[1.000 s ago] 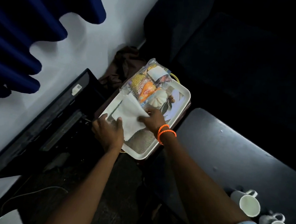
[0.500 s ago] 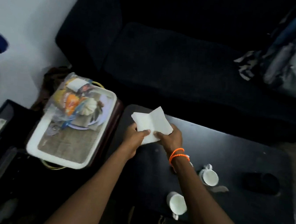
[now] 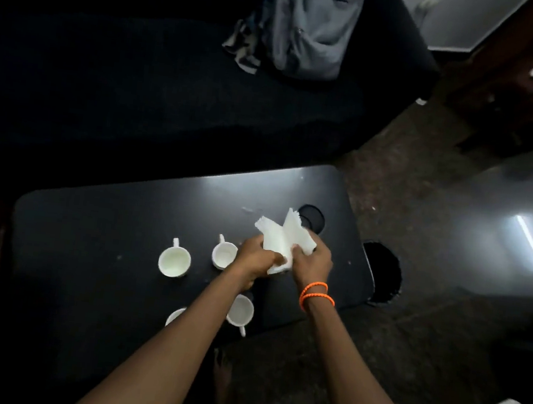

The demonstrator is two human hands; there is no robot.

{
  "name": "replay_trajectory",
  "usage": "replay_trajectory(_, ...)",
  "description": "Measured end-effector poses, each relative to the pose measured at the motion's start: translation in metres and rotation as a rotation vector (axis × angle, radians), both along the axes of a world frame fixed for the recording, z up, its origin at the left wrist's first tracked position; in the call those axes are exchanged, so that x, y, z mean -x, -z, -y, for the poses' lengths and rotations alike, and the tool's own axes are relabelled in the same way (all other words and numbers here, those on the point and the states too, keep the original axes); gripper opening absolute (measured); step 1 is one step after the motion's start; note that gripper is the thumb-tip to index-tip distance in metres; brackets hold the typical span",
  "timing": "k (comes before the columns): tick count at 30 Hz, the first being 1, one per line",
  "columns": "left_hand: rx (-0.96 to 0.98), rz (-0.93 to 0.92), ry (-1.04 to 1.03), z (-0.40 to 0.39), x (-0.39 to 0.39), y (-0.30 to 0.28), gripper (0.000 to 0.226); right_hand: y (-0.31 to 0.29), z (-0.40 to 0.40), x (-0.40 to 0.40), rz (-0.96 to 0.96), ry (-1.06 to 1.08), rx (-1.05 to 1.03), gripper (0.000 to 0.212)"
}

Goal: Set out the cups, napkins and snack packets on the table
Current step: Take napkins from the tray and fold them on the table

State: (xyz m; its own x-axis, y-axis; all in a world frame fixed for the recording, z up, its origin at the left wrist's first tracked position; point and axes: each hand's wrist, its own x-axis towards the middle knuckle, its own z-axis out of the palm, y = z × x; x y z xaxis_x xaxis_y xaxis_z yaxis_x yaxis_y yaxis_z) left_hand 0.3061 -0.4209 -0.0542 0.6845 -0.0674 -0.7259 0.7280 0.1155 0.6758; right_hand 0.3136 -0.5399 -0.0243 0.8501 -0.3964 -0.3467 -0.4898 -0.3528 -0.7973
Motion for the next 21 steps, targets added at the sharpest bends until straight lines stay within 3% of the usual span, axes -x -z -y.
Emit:
replay_trajectory(3, 0.020, -0.046, -0.067, 0.040, -0.014, 0.000, 0.048, 0.000, 0.041, -0.007, 0.055, 0.047, 0.097, 0.039)
replay_trajectory(8, -0.113, -0.017, -0.161, 0.079, -0.043, -0.001, 0.062, 0.003, 0.078, -0.030, 0.055, 0.005, 0.135, 0.039)
replay_trajectory(11, -0.184, 0.006, -0.137, 0.086, -0.059, 0.002, 0.053, 0.010, 0.084, -0.047, 0.009, -0.065, 0.112, 0.035)
replay_trajectory(14, -0.230, -0.023, -0.133, 0.086, -0.074, 0.007, 0.029, 0.017, 0.085, -0.068, -0.103, -0.172, 0.149, 0.035)
replay_trajectory(21, -0.042, -0.163, -0.227, 0.073, -0.102, 0.017, 0.021, 0.026, 0.076, -0.109, -0.332, -0.339, 0.335, 0.041)
